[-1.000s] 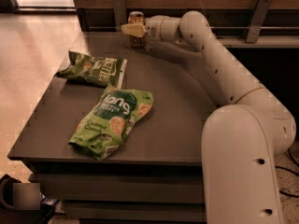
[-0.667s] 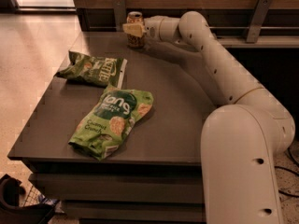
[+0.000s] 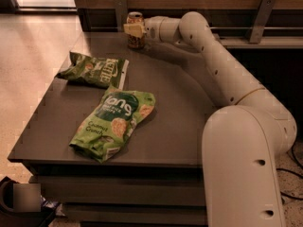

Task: Pick orange can

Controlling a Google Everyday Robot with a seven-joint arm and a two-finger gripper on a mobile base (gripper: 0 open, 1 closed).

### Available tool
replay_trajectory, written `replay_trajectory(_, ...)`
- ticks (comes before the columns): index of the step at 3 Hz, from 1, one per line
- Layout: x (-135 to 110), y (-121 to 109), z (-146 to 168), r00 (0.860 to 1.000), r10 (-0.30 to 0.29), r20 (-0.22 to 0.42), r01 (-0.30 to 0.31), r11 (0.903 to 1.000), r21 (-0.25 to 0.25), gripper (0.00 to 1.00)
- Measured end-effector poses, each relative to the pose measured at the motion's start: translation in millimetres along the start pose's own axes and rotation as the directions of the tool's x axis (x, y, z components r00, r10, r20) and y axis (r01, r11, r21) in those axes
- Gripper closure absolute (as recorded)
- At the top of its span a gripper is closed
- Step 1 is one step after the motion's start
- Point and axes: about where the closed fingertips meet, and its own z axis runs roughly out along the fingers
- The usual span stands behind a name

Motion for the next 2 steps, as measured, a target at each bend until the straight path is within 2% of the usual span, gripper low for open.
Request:
replay_trajectory(1, 0.0, 0.1, 0.1, 1.000, 0.000, 0.000, 0.000, 1.0000, 0.000, 1.00)
replay_trajectory(2, -11.1, -0.7, -17.3, 1.000, -0.019, -0.010, 0.019, 0.9994, 0.028, 1.00)
